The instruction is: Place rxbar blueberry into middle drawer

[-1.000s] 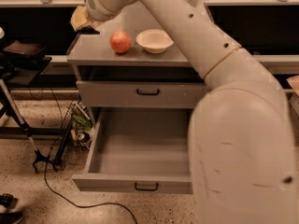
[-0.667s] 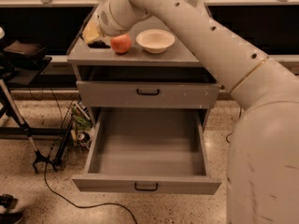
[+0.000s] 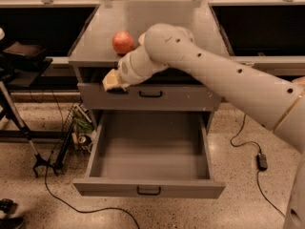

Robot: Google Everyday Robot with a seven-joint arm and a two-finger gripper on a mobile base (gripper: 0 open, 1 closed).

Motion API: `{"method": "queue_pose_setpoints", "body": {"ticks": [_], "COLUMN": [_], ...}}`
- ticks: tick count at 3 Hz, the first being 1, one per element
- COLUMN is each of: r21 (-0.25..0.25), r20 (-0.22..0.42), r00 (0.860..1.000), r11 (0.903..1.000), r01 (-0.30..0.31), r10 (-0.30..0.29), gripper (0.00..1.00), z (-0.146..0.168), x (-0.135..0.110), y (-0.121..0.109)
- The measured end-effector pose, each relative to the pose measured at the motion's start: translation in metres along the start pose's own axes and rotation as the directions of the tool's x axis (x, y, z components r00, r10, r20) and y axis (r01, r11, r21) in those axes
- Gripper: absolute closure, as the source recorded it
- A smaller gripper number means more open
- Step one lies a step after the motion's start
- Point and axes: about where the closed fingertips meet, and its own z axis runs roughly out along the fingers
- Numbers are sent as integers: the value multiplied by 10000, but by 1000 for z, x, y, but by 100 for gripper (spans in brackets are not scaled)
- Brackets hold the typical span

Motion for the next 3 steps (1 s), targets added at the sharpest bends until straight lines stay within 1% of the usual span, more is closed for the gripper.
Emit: {"method": "queue_pose_setpoints", "body": {"ticks": [1, 2, 3], "r21": [263, 748, 1188], "r20": [-420, -827, -800], "r00": [9931, 9723, 9449], "r11": [9938, 9743, 9442], "r01": [-1084, -2125, -3071], "r10": [1095, 2184, 3174], "gripper": [100, 100, 100], "z": [27, 67, 108], "x": [76, 152, 205], "y": [-27, -52, -76]}}
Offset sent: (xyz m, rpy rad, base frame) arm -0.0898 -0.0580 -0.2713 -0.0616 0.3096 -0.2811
